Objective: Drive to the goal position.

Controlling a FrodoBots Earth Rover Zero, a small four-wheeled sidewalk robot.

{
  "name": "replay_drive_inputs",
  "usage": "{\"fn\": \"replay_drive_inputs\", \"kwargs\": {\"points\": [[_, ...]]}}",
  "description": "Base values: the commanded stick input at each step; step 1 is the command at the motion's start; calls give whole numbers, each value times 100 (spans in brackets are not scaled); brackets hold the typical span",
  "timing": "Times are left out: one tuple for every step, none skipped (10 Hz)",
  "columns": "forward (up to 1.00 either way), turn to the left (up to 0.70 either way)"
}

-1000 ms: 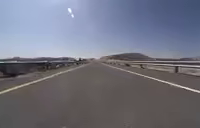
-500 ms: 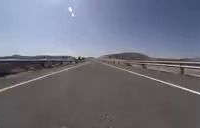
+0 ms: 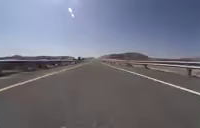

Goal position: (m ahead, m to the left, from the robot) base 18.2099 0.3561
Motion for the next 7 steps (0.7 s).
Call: {"fn": "replay_drive_inputs", "kwargs": {"points": [[100,0],[100,0],[100,0],[100,0],[100,0],[100,0],[100,0]]}}
